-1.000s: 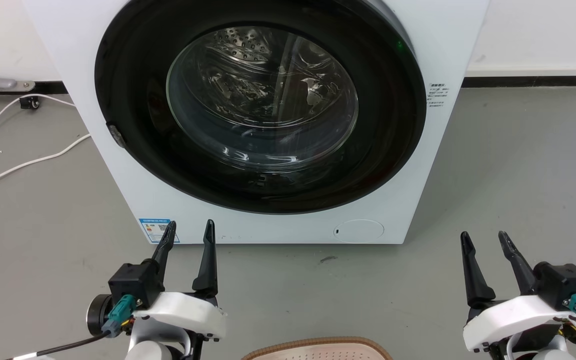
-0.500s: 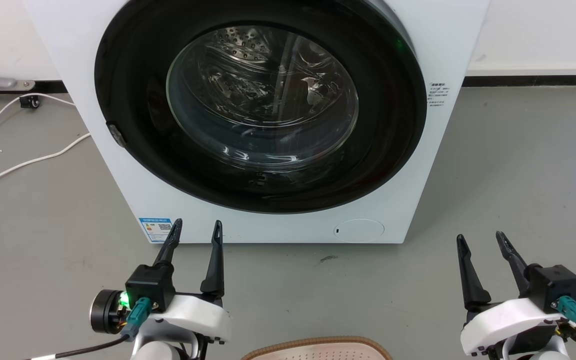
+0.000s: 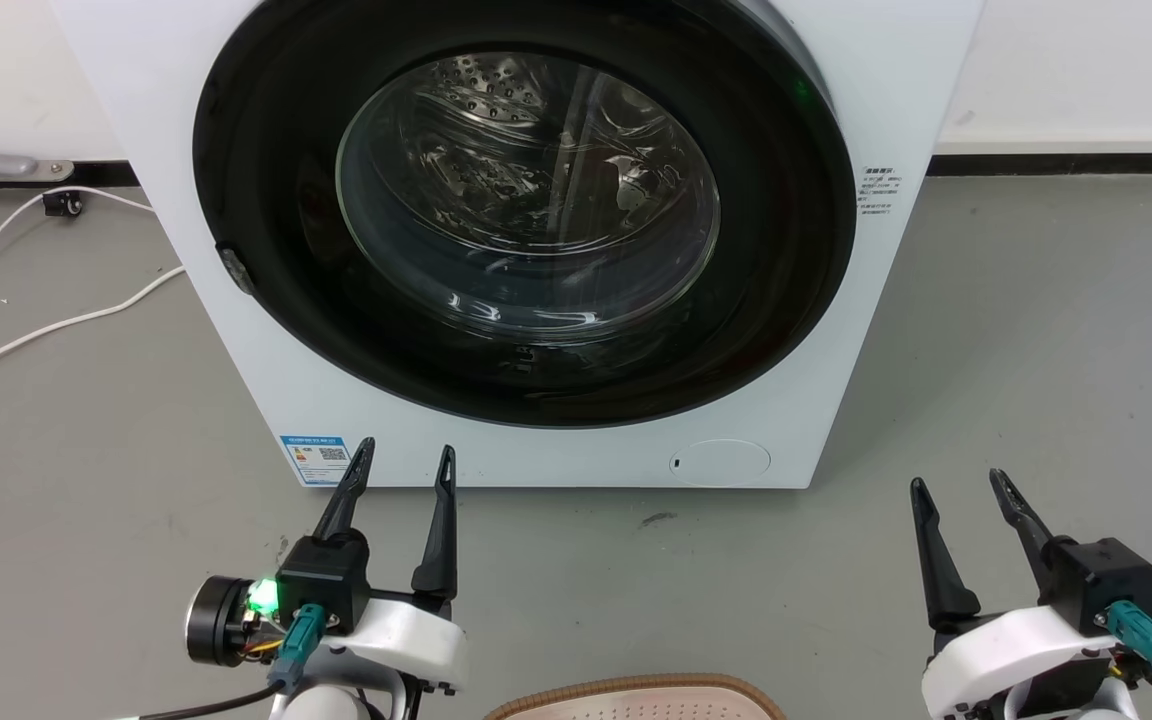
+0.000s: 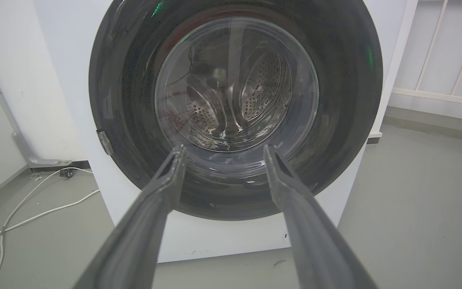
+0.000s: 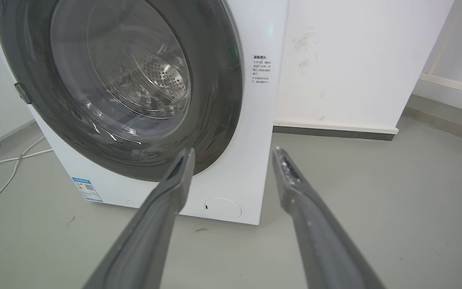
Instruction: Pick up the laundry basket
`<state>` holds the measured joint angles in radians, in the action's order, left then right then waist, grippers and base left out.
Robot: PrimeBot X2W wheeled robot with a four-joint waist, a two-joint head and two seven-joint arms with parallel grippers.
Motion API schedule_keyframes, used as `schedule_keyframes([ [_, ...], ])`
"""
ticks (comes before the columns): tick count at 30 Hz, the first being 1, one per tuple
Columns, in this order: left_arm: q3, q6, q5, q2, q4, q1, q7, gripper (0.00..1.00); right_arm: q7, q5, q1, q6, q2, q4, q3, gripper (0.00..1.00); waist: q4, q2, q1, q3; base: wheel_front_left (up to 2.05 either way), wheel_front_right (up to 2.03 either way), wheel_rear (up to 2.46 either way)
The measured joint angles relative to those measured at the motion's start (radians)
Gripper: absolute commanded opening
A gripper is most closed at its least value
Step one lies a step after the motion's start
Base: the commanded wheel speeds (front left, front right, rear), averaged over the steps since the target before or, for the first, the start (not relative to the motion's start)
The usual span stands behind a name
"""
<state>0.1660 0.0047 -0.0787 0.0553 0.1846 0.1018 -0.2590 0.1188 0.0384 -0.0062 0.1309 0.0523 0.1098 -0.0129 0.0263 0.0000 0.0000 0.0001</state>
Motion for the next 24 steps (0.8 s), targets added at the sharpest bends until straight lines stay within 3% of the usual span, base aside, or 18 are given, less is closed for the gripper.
schedule_keyframes([
  [24, -0.005, 0.004, -0.016, -0.003, 0.052, -0.005, -0.004, 1.00, -0.023, 0.022, 0.004, 0.000, 0.000, 0.031, -0.002, 1.00, 0.006, 0.0000, 0.0000, 0.006, 0.00, 0.00, 0.00],
])
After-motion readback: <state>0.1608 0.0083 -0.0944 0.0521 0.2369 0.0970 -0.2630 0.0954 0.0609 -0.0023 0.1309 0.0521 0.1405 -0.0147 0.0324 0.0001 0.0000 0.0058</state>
